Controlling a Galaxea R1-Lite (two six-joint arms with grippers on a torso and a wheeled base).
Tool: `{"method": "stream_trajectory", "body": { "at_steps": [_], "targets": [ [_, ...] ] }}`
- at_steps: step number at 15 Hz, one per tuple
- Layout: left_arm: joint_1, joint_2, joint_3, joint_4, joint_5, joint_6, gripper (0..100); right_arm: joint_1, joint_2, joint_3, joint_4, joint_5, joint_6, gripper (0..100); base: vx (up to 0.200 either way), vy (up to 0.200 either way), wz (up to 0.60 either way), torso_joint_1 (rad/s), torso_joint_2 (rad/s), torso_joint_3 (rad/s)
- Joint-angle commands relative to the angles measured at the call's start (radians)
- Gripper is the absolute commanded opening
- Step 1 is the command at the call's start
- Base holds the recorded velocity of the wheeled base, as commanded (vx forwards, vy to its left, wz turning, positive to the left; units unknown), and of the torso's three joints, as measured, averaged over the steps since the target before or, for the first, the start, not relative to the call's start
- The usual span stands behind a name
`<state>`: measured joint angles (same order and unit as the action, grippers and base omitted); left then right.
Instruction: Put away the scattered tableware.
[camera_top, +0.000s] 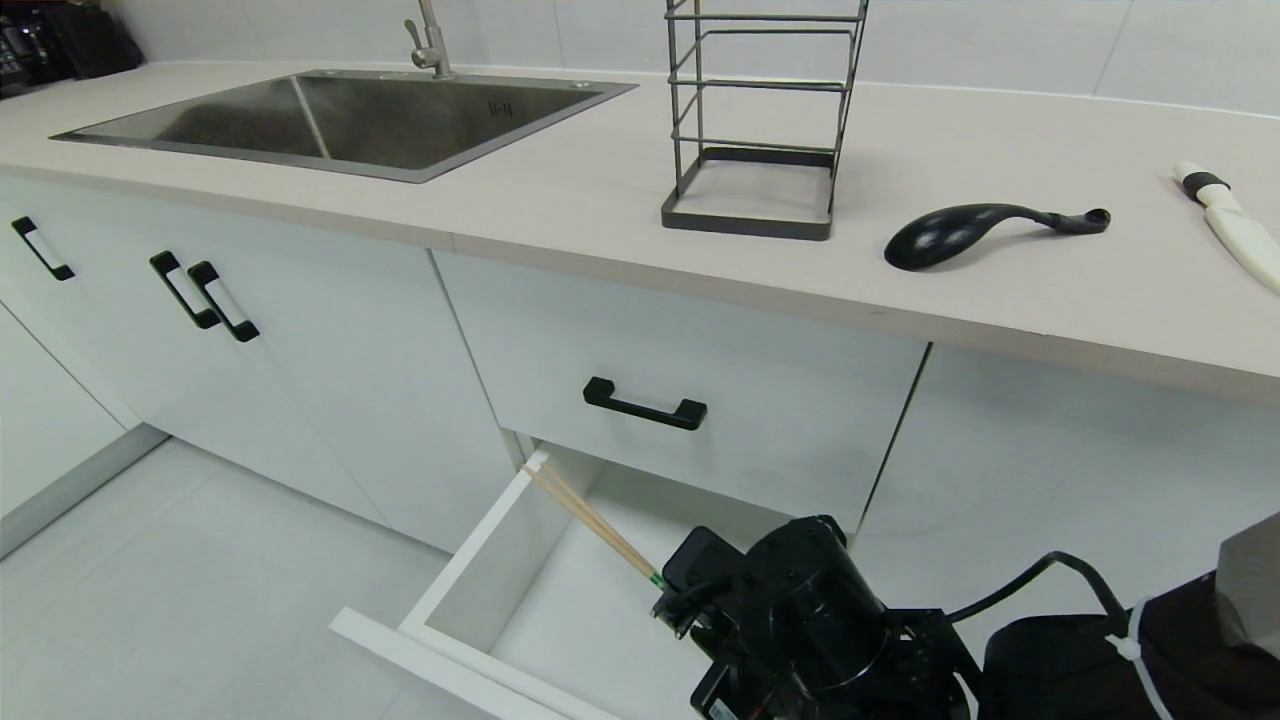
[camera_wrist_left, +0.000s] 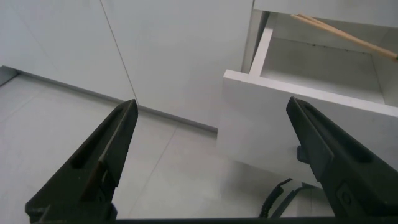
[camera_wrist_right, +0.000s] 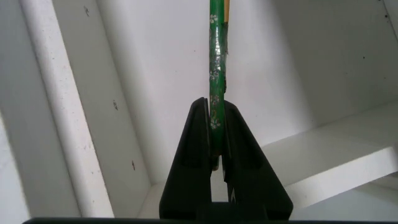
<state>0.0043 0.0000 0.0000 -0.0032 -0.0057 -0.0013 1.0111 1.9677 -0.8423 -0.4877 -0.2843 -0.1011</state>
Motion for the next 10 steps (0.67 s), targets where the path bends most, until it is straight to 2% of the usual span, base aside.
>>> {"method": "stream_trajectory", "body": {
  "at_steps": [1, 10],
  "targets": [
    [0.0, 0.0, 0.0, 0.0, 0.0, 0.0, 100, -0.008, 0.053, -0.049, 0.035, -0.007, 0.029, 0, 0.0, 0.0, 0.0, 0.0, 0.0, 0.0],
    [0.0, 0.0, 0.0, -0.001, 0.0, 0.0, 100, -0.008, 0.108, -0.135, 0.166, -0.053, 0.119, 0, 0.0, 0.0, 0.0, 0.0, 0.0, 0.0]
  ]
}}
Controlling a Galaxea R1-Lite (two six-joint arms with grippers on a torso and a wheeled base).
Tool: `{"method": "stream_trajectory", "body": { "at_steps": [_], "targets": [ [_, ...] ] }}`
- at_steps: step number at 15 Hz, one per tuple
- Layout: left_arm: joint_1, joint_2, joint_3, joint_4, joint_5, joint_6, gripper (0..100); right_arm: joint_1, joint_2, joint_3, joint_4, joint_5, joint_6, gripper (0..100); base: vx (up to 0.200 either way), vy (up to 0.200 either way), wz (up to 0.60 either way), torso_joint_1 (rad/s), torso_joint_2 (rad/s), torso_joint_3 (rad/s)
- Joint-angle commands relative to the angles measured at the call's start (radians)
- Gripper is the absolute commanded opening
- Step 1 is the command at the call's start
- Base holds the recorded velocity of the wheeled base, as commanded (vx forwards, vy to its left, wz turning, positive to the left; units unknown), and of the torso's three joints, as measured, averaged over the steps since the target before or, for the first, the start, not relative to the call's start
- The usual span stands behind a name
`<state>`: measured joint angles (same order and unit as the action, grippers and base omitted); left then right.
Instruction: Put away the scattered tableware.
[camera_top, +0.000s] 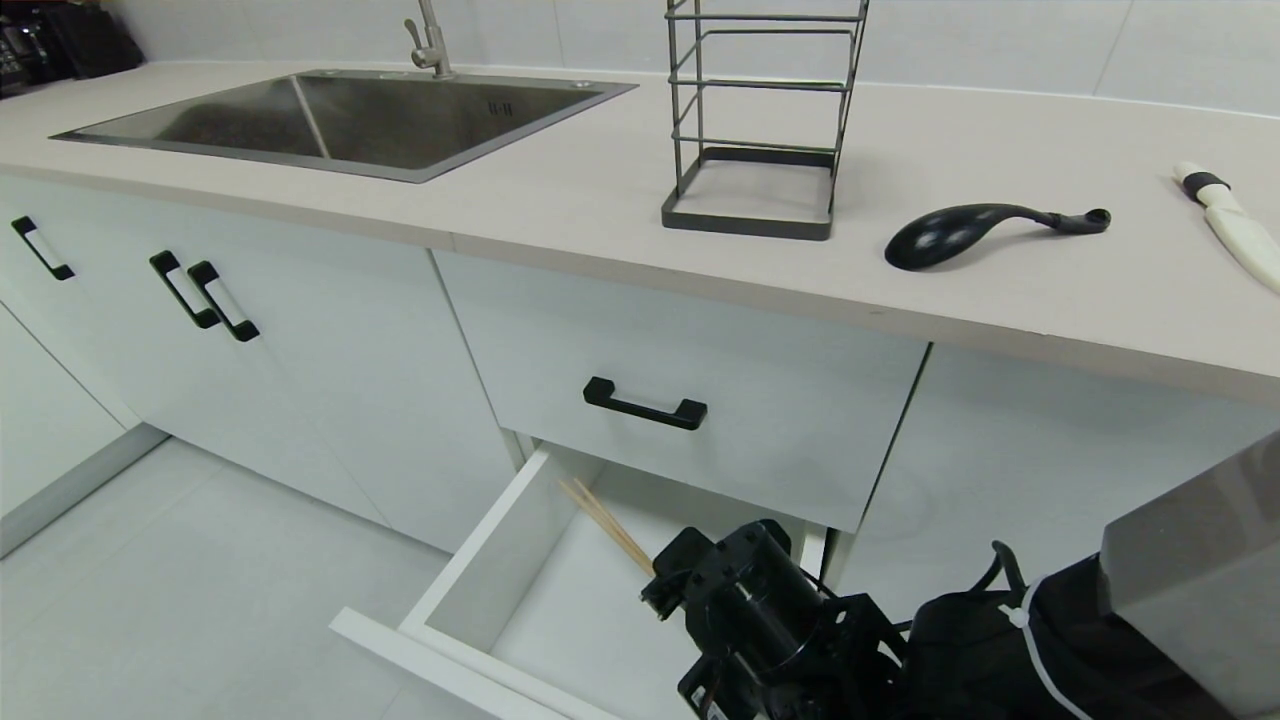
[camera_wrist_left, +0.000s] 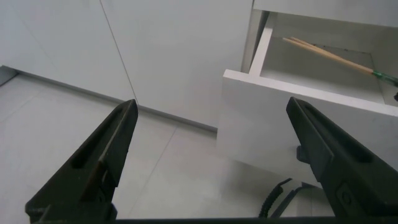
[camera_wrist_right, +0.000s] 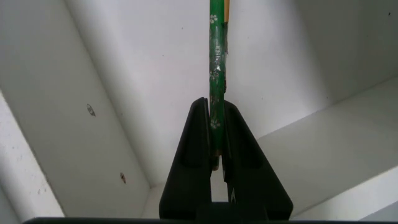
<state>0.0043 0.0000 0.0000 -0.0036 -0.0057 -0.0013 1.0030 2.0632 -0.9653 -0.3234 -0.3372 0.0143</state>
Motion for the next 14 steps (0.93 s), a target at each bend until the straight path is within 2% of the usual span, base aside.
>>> {"method": "stream_trajectory", "body": {
  "at_steps": [1, 11, 14],
  "targets": [
    [0.0, 0.0, 0.0, 0.001, 0.0, 0.0, 100, -0.001, 0.021, -0.018, 0.001, -0.002, 0.004, 0, 0.0, 0.0, 0.0, 0.0, 0.0, 0.0],
    [0.0, 0.0, 0.0, 0.001, 0.0, 0.0, 100, -0.001, 0.124, -0.127, 0.08, -0.034, 0.055, 0, 0.0, 0.0, 0.0, 0.0, 0.0, 0.0],
    [0.0, 0.0, 0.0, 0.001, 0.0, 0.0, 100, -0.001, 0.152, -0.187, 0.158, -0.036, 0.104, 0, 0.0, 0.0, 0.0, 0.0, 0.0, 0.0]
  ]
}}
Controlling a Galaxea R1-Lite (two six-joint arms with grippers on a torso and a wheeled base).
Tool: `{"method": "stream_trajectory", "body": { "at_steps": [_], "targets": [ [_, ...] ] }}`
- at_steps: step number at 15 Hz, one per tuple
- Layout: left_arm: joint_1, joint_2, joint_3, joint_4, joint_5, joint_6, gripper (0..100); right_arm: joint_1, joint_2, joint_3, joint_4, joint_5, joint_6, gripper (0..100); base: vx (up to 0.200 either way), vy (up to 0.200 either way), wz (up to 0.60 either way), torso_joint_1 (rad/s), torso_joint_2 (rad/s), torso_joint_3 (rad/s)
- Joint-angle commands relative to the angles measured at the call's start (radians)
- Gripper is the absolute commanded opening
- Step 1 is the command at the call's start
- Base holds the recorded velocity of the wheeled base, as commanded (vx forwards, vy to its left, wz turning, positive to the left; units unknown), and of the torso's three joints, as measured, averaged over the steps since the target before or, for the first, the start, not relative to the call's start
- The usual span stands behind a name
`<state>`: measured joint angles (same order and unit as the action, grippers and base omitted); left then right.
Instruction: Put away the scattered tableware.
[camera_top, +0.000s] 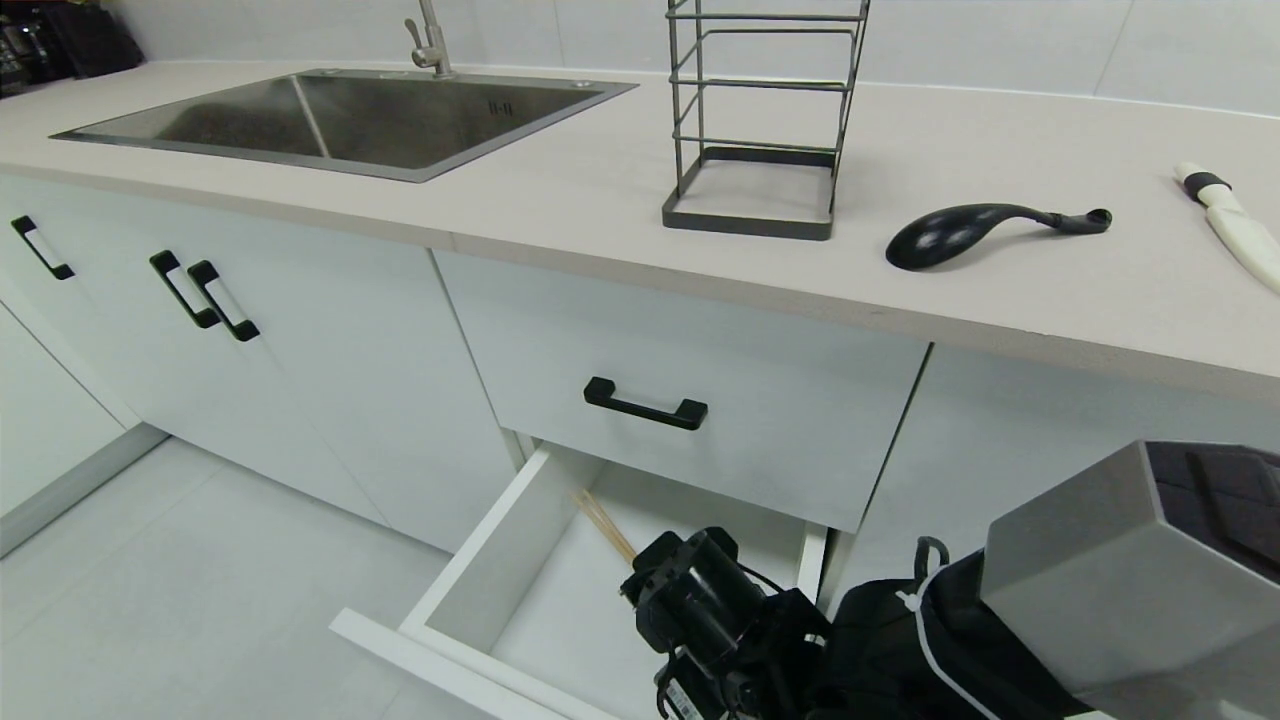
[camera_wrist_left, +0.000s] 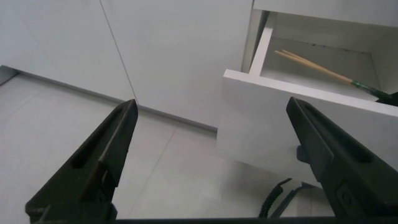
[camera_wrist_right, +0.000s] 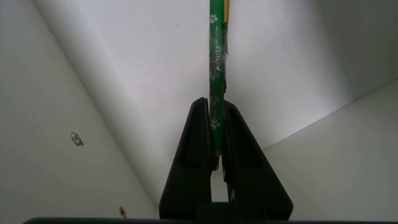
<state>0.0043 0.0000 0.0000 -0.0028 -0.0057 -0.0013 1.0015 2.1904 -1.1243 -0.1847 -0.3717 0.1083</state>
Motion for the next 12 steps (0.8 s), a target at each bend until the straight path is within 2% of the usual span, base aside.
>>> {"method": "stream_trajectory", "body": {
  "at_steps": [1, 10, 11, 12],
  "targets": [
    [0.0, 0.0, 0.0, 0.0, 0.0, 0.0, 100, 0.0, 0.032, -0.04, 0.036, -0.001, 0.019, 0, 0.0, 0.0, 0.0, 0.0, 0.0, 0.0],
    [0.0, 0.0, 0.0, -0.002, 0.0, 0.0, 100, 0.003, 0.118, -0.144, 0.051, -0.021, 0.022, 0, 0.0, 0.0, 0.0, 0.0, 0.0, 0.0],
    [0.0, 0.0, 0.0, 0.0, 0.0, 0.0, 100, 0.003, 0.121, -0.164, 0.051, -0.021, 0.022, 100, 0.0, 0.0, 0.0, 0.0, 0.0, 0.0],
    [0.0, 0.0, 0.0, 0.0, 0.0, 0.0, 100, 0.003, 0.117, -0.175, 0.053, -0.021, 0.025, 100, 0.0, 0.0, 0.0, 0.0, 0.0, 0.0]
  ]
}}
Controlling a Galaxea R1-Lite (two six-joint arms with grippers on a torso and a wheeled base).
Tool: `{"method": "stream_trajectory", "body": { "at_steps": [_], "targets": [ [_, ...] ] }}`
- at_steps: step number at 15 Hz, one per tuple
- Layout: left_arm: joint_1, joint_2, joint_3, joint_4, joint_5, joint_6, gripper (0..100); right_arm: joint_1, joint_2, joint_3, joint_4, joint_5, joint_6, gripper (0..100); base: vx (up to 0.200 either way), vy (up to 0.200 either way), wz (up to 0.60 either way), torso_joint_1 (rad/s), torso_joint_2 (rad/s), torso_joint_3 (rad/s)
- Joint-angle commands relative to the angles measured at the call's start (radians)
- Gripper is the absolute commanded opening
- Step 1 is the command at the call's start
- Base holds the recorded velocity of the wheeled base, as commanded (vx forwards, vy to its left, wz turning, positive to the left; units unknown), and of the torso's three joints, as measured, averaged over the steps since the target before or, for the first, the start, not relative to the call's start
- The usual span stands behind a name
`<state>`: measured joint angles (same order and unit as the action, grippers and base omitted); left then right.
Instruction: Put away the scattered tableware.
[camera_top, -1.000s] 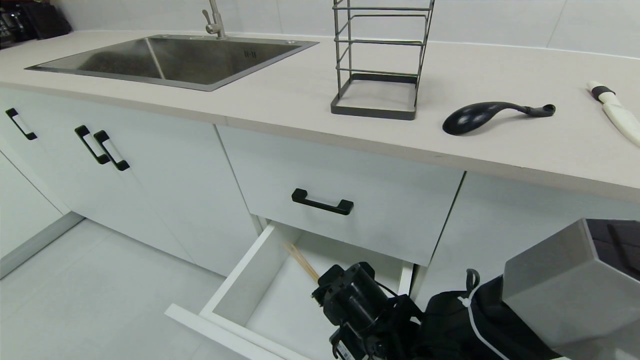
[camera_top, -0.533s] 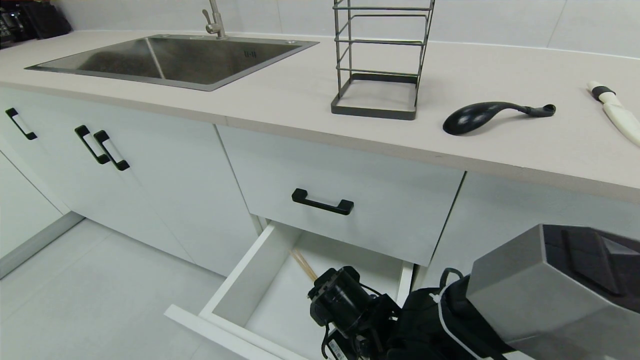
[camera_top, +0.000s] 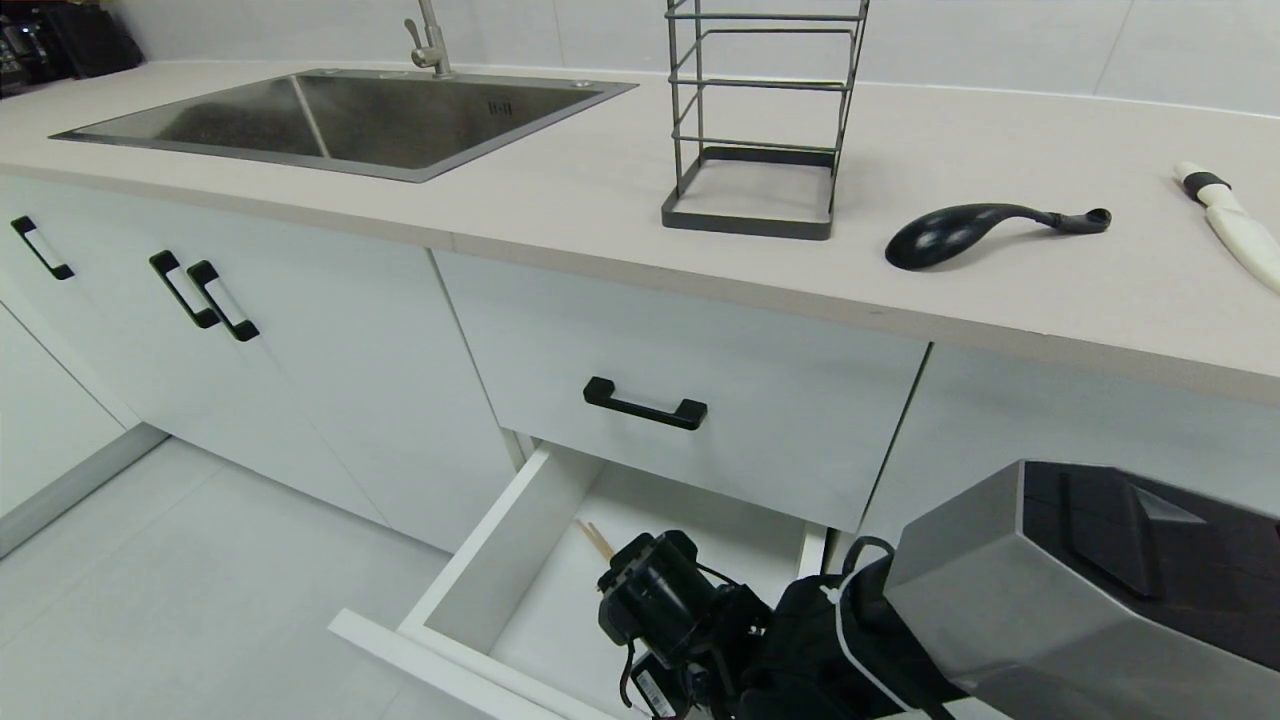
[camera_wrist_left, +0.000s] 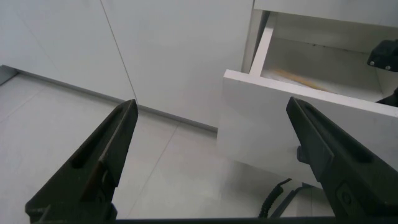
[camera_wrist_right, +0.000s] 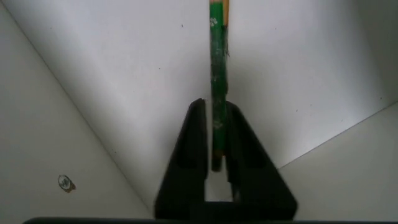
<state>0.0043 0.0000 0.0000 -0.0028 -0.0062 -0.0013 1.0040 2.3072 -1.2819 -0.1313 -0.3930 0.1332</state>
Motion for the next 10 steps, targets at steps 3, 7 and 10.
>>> {"method": "stream_trajectory", "body": {
  "at_steps": [3, 7, 10],
  "targets": [
    [0.0, 0.0, 0.0, -0.002, 0.0, 0.0, 100, 0.001, -0.048, -0.005, -0.002, 0.002, 0.003, 100, 0.0, 0.0, 0.0, 0.0, 0.0, 0.0],
    [0.0, 0.0, 0.0, 0.0, 0.0, 0.0, 100, 0.007, -0.14, 0.003, -0.008, 0.002, 0.003, 100, 0.0, 0.0, 0.0, 0.0, 0.0, 0.0],
    [0.0, 0.0, 0.0, 0.0, 0.0, 0.0, 100, 0.042, -0.218, 0.053, -0.051, 0.002, 0.003, 100, 0.0, 0.0, 0.0, 0.0, 0.0, 0.0]
  ]
}}
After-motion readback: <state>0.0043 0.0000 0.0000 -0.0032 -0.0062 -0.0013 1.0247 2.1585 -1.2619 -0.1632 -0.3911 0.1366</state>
